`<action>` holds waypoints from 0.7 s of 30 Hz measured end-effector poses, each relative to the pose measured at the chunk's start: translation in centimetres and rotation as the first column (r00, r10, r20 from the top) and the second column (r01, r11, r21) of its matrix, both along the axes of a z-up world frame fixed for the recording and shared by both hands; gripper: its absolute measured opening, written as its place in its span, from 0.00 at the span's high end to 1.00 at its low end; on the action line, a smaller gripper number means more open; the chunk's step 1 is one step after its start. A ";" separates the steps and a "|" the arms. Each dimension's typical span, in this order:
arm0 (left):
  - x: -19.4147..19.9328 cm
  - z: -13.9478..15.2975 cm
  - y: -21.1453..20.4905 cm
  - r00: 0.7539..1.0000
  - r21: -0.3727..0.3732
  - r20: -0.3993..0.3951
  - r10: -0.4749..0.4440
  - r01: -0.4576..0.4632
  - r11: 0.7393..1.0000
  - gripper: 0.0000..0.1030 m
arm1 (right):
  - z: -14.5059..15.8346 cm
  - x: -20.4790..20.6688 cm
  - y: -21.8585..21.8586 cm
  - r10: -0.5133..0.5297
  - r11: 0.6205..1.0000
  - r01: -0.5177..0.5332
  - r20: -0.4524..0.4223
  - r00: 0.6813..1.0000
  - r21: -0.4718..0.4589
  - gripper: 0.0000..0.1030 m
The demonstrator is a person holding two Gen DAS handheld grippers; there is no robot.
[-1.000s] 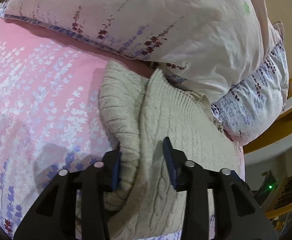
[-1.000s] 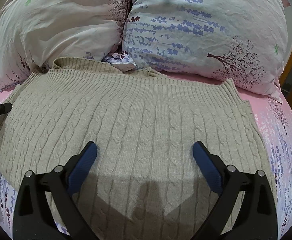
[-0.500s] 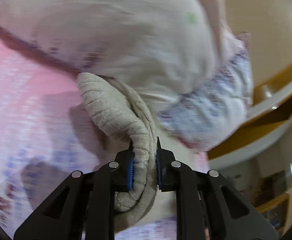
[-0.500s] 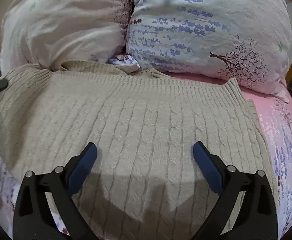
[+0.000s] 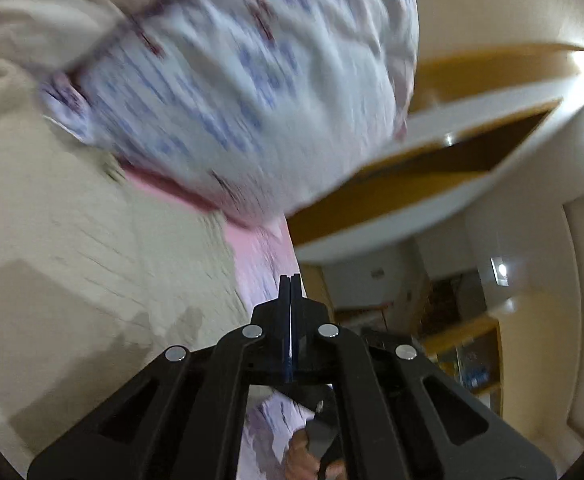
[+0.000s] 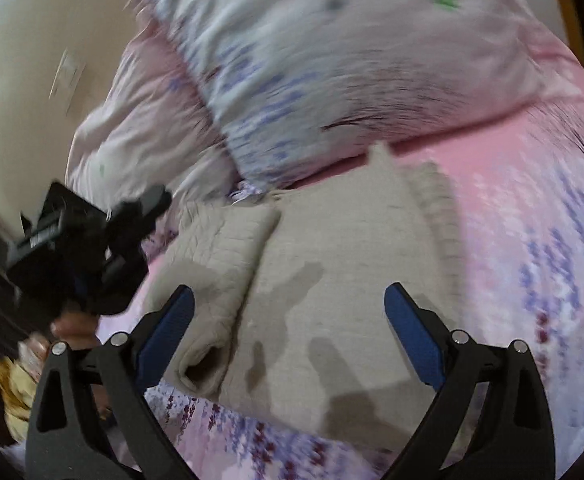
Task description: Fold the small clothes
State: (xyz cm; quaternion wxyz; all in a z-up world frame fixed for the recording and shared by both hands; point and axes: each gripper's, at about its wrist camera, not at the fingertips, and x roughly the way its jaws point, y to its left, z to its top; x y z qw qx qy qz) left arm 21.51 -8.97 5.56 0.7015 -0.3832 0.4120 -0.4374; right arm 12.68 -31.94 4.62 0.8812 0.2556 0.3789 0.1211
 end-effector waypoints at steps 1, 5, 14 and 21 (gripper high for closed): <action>-0.3 0.3 -0.1 1.000 0.003 0.018 -0.006 0.006 1.000 1.00 | 0.0 -0.1 -0.6 0.002 1.000 -0.001 -0.012 1.000 0.031 0.08; -1.5 1.9 3.6 0.993 0.070 0.082 0.088 -0.093 0.993 0.99 | 0.3 0.9 -0.1 0.090 0.984 -0.083 -0.036 0.995 0.157 0.14; -3.6 0.4 11.6 0.936 0.513 0.174 0.306 -0.351 0.784 0.35 | -2.8 6.2 6.4 0.232 0.951 -0.175 -0.215 0.949 0.254 0.42; -3.1 -3.2 11.0 0.960 0.597 0.116 0.255 -0.273 0.754 0.34 | -2.9 6.7 8.8 0.258 0.952 -0.202 -0.243 0.935 0.232 0.44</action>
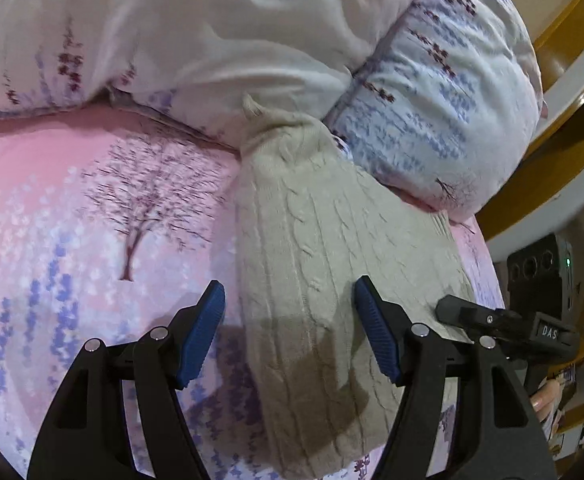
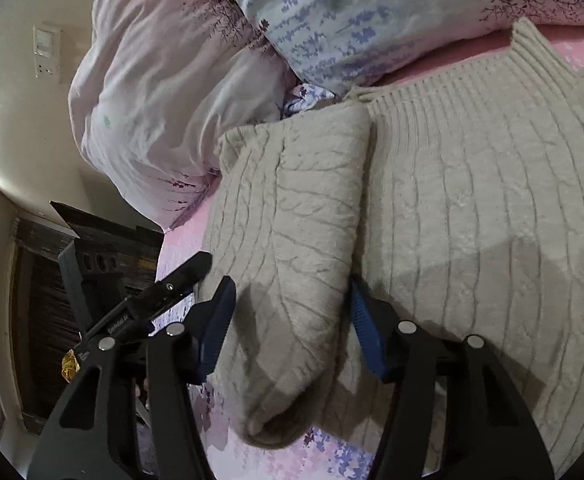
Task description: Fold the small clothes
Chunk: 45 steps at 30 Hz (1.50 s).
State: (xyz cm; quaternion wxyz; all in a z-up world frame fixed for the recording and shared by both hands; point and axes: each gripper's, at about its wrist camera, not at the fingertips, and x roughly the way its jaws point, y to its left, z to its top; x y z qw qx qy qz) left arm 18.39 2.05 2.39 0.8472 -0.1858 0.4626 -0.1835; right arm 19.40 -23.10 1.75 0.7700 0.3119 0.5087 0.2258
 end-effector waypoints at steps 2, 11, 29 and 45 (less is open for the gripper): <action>0.1 -0.1 -0.4 1.000 -0.022 -0.005 -0.020 0.020 1.000 0.35 | 0.0 0.3 0.6 0.014 1.000 -0.014 -0.002 1.000 0.026 0.54; -0.3 1.0 -1.5 1.000 -0.040 -0.001 -0.011 0.011 0.999 0.32 | 1.3 0.6 1.3 0.012 1.000 -0.009 0.114 0.993 -0.025 0.85; -1.6 1.4 -7.1 0.989 -0.093 0.000 -0.149 0.148 0.985 0.25 | 2.7 -5.1 -9.9 -0.230 0.934 0.265 0.164 0.959 -0.239 0.85; -0.7 0.4 -10.1 0.985 -0.071 -0.030 -0.170 0.168 0.983 0.25 | 2.6 -3.3 -14.0 -0.352 0.912 0.372 0.136 0.926 -0.171 0.57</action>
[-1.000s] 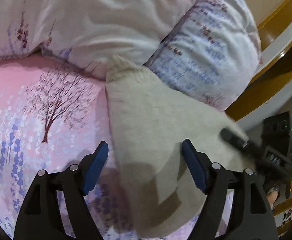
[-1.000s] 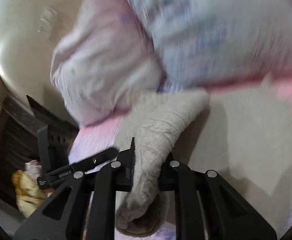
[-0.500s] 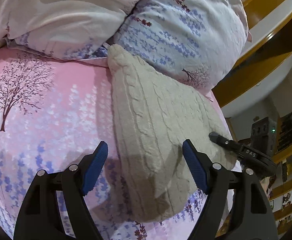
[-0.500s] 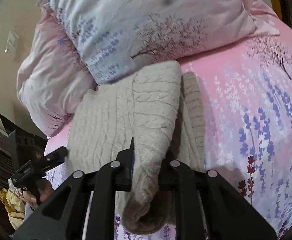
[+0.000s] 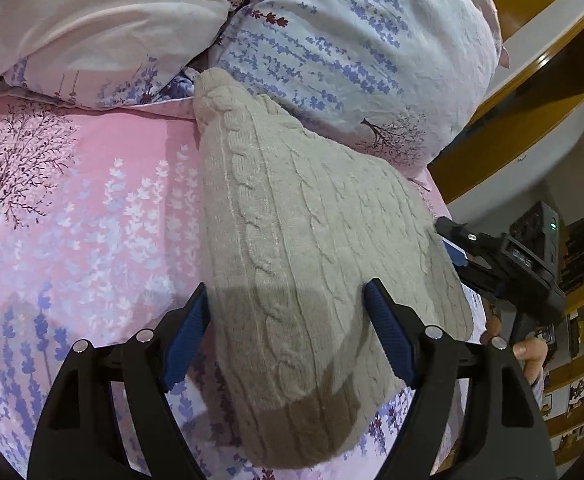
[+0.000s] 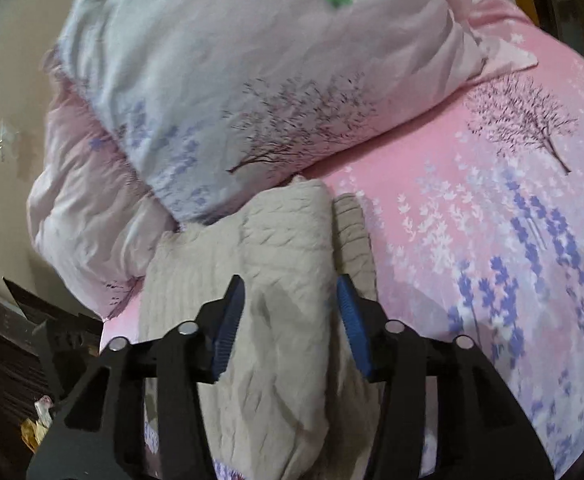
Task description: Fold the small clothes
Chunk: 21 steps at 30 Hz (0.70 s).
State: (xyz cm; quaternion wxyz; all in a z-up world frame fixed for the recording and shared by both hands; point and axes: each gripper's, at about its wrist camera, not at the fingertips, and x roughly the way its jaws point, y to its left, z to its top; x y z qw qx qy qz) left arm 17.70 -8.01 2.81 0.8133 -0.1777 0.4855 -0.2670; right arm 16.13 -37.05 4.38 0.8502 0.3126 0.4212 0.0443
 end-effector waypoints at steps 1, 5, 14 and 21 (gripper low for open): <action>0.3 -0.2 -0.1 1.000 -0.006 -0.007 0.004 -0.004 1.000 0.25 | -0.4 0.5 0.0 0.000 1.000 0.000 -0.012 1.000 0.004 0.65; 1.1 -0.9 0.0 0.999 -0.040 -0.031 0.027 -0.028 0.999 0.35 | 0.1 1.0 0.8 0.029 0.998 -0.027 0.041 0.999 -0.055 0.92; 0.6 -0.5 -0.2 0.999 -0.041 0.022 0.028 -0.027 0.999 0.51 | -1.7 2.0 -0.7 -0.035 0.996 0.035 0.002 0.999 -0.084 0.90; 0.4 -0.4 0.2 0.999 -0.022 0.019 0.035 -0.035 0.999 0.41 | 0.4 -3.0 -2.0 -0.030 0.999 0.031 0.067 0.997 -0.028 0.67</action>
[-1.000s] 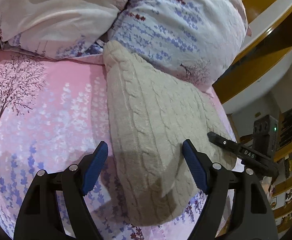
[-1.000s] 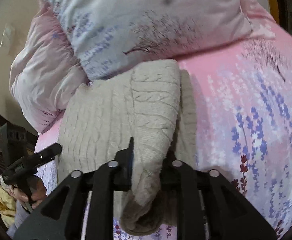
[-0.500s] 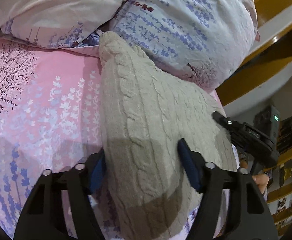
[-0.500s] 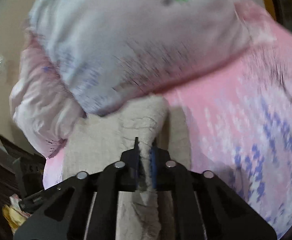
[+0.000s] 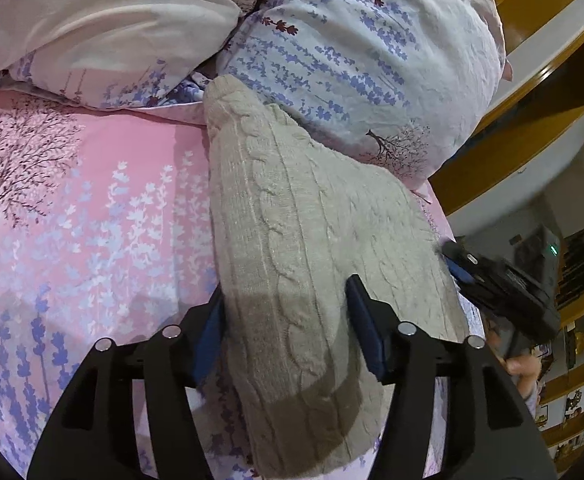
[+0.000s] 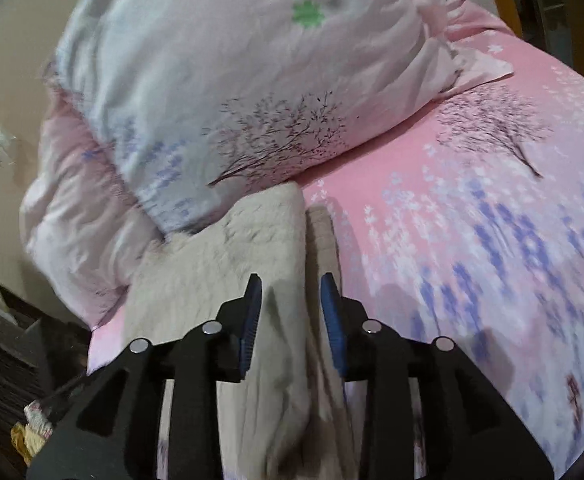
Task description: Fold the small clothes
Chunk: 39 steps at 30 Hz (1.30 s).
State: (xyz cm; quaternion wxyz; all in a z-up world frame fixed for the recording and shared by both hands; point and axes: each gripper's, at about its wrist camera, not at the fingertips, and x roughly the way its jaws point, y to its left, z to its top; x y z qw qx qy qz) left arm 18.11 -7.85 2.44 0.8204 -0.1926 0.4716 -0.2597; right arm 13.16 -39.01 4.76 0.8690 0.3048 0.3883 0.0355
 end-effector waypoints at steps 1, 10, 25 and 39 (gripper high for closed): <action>-0.3 0.1 0.2 1.000 0.004 0.004 0.003 -0.003 1.000 0.40 | 0.1 -1.1 -0.1 0.004 1.000 -0.004 0.005 1.000 0.003 0.63; -3.6 0.2 0.6 1.000 0.036 0.018 -0.015 0.014 0.999 0.36 | -1.1 -6.9 2.1 0.059 0.998 -0.060 0.037 0.998 0.027 0.63; -5.0 -1.1 0.4 1.000 0.008 -0.002 -0.010 0.010 1.000 0.67 | -1.3 -7.0 3.6 0.056 0.995 -0.054 0.017 0.998 -0.081 0.93; -2.0 0.5 2.7 0.997 -0.053 -0.020 0.071 -0.072 0.996 0.24 | -1.4 -3.2 -0.5 0.027 0.994 -0.029 0.014 1.000 0.108 0.25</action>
